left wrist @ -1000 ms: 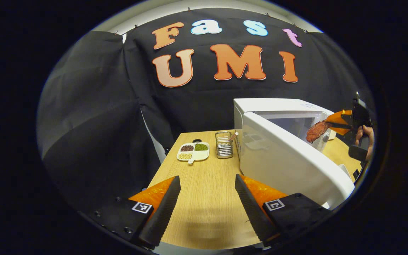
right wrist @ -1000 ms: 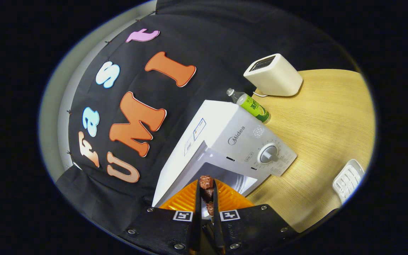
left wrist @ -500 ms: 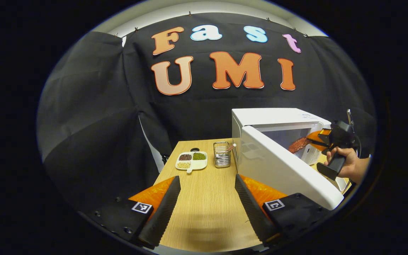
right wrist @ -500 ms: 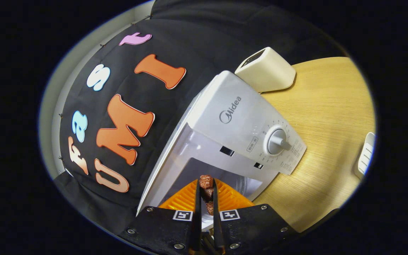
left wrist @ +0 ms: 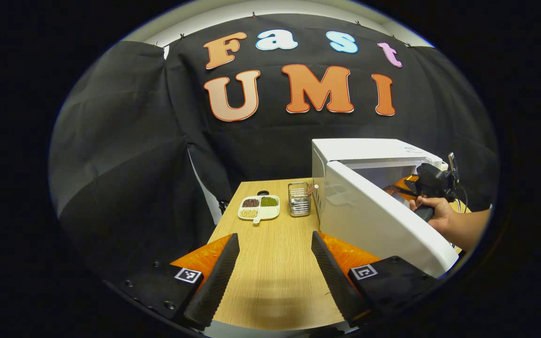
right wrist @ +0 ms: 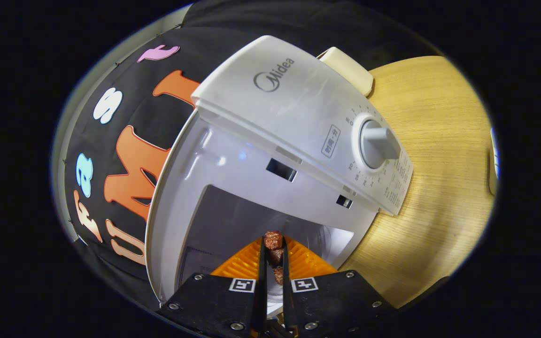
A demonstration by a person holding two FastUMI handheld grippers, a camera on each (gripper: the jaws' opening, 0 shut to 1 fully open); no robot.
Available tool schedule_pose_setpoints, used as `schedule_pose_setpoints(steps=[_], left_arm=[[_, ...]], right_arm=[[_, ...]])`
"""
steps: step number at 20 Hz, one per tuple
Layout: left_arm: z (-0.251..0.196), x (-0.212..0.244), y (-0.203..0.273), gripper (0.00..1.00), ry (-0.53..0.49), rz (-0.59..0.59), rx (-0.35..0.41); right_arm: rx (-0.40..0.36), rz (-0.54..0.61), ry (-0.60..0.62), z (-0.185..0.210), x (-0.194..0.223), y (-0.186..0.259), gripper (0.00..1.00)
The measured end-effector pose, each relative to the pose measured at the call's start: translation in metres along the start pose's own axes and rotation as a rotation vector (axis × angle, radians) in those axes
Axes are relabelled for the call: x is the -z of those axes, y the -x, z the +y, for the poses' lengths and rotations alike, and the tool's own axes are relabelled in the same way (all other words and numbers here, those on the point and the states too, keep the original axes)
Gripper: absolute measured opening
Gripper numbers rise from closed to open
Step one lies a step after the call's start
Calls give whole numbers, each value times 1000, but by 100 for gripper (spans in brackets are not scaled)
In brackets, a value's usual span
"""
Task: Open the microwave oven with the left hand, put the food in, and close the microwave oven.
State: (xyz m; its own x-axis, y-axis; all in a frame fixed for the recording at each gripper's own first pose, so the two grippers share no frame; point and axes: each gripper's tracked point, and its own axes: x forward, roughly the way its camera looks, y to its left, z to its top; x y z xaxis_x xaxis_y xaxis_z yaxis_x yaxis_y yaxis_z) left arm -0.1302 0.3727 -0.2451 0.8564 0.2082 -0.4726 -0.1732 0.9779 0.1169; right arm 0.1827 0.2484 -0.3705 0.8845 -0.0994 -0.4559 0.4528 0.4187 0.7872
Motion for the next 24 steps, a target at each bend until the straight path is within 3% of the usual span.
schedule_pose_setpoints(steps=[6,8,11,13,14,17,20,24], left_arm=[[7,5,2,99,-36,24,-20],[7,7,3,99,-33,30,-23],[5,10,1,99,-20,35,-19],[-1,11,-1,99,-15,39,-3],[-4,14,-4,99,-15,46,7],[-13,14,-10,99,-14,50,27],[-26,17,-13,99,8,43,30],[-46,32,-16,99,4,76,48]], right_arm=[[42,0,-29,9,34,-24,12],[86,12,13,6,45,-32,20],[140,57,161,2,58,-33,29],[181,84,309,-7,60,-34,41],[181,98,382,-6,58,-30,52],[188,154,571,-9,55,-27,66],[142,185,670,-13,48,-24,81],[79,206,829,-5,12,-17,86]])
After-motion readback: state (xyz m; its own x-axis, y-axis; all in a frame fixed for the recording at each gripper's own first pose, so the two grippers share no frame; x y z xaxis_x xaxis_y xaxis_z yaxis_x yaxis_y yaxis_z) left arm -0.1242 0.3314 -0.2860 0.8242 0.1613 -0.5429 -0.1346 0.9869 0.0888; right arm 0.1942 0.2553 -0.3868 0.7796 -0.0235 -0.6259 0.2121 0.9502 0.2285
